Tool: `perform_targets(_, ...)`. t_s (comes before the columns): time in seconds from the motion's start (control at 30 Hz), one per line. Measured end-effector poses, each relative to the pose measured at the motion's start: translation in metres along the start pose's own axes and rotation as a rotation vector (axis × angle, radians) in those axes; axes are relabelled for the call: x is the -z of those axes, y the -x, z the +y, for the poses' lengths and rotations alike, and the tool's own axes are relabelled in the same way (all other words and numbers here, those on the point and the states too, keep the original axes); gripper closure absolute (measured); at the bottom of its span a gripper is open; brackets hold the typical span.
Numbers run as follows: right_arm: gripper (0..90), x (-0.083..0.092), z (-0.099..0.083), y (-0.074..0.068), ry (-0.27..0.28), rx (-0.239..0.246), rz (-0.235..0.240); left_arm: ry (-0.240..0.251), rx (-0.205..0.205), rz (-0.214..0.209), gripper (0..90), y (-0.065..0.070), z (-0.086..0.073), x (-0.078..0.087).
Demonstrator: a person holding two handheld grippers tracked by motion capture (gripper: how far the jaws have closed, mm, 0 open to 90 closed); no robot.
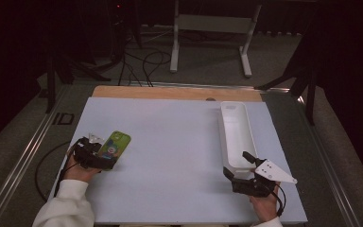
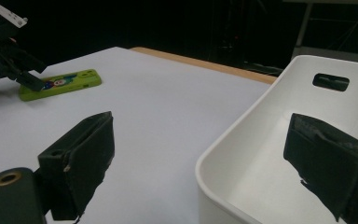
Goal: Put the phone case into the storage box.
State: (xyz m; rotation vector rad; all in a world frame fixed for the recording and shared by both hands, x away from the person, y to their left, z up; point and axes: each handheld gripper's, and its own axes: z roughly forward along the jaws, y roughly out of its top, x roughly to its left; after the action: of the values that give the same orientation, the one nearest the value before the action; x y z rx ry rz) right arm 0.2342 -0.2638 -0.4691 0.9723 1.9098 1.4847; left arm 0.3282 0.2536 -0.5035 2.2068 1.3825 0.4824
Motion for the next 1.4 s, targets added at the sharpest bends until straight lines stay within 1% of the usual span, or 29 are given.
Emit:
perform_targets(0.13, 8.6, 0.000, 0.000, 0.000, -0.002, 0.001, -0.001, -0.012, -0.004, -0.006, 4.2, 0.001, 0.000, -0.002)
perform_targets(0.2, 8.6, 0.000, 0.000, 0.000, -0.002, 0.001, 0.000, -0.019, 0.000, -0.013, 5.1, 0.002, 0.000, -0.004)
perform_targets(0.27, 8.6, 0.000, 0.000, 0.000, -0.002, 0.001, 0.000, -0.029, 0.002, -0.008, 5.7, 0.001, -0.001, -0.006)
perform_targets(0.47, 8.6, -0.001, 0.000, 0.000, -0.002, -0.002, 0.000, -0.048, 0.003, -0.011, 8.7, 0.002, -0.001, -0.010)
perform_targets(0.5, 8.6, -0.001, 0.000, 0.000, -0.001, -0.001, -0.001, -0.052, 0.010, -0.015, 8.6, 0.002, -0.001, -0.011)
perform_targets(0.63, 8.6, -0.001, 0.000, 0.000, -0.002, 0.000, 0.000, -0.052, 0.013, -0.031, 9.1, 0.001, -0.002, -0.011)
perform_targets(0.7, 8.6, -0.001, 0.000, 0.000, -0.001, -0.003, 0.002, -0.054, 0.027, -0.044, 9.2, 0.000, -0.002, -0.012)
perform_targets(0.97, 8.6, -0.001, 0.000, -0.001, -0.003, 0.000, 0.004, -0.063, 0.028, -0.050, 10.1, -0.001, -0.002, -0.012)
perform_targets(1.07, 8.6, -0.001, 0.000, -0.001, -0.001, -0.001, 0.003, -0.066, 0.027, -0.051, 14.4, -0.002, -0.002, -0.011)
perform_targets(1.13, 8.6, -0.001, 0.000, -0.001, -0.002, -0.002, 0.003, -0.068, 0.028, -0.052, 15.0, -0.002, -0.001, -0.010)
perform_targets(1.4, 8.6, -0.001, 0.000, 0.000, -0.001, 0.000, 0.001, -0.050, 0.017, -0.043, 15.8, -0.001, -0.003, -0.009)
